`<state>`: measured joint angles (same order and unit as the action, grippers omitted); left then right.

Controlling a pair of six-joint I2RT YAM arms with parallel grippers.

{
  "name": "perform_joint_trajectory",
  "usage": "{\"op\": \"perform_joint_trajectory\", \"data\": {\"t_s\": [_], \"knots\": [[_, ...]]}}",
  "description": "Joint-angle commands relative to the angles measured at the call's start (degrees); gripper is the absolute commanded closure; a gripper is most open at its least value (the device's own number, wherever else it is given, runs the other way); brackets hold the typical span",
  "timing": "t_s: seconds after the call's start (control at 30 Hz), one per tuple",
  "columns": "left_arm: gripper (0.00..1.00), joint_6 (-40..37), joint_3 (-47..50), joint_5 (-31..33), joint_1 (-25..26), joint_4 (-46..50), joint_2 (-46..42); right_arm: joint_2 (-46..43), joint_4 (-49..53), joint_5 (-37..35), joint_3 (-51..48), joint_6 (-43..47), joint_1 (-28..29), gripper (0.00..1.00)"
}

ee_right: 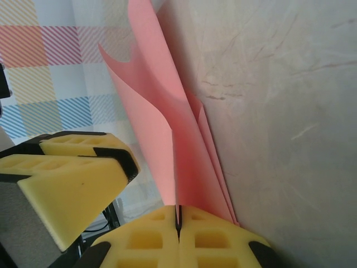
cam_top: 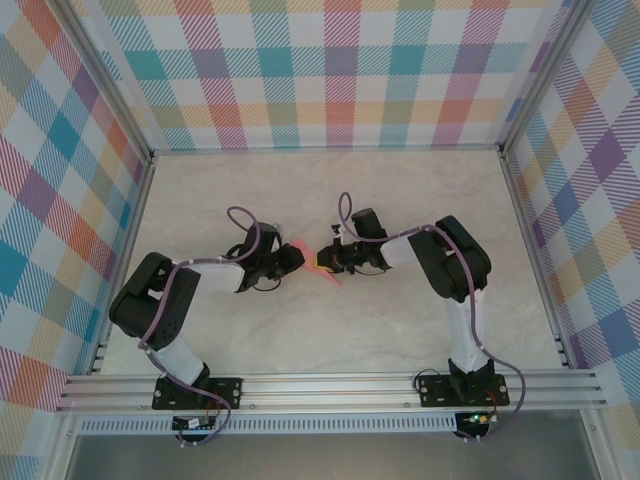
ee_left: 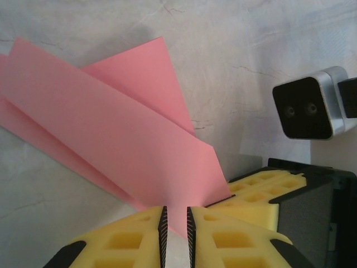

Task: Fold a paper plane with a square sheet of paper (pick it up from the middle)
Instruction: Fold the wing for the fifth time at the center of the table.

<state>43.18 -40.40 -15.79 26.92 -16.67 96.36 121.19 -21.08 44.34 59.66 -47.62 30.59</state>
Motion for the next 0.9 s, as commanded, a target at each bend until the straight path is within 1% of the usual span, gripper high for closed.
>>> {"op": "perform_joint_trajectory", "data": {"t_s": [0.0,0.37,0.87], "knots": [[0.81,-1.4,-2.0,0.2,0.3,-1.5,1.3,4.1,6.6,-5.8,-0.3,0.4,-0.7,1.0],[0.81,-2.0,-2.5,-1.1,0.4,-2.9,1.1,4.9,8.9,-6.0,0.5,0.9,-0.8,1.0],[0.84,-2.7,-3.5,1.1,0.4,-1.2,3.7,5.5,10.0,-6.3,0.6,0.3,-1.1,1.0]]}}
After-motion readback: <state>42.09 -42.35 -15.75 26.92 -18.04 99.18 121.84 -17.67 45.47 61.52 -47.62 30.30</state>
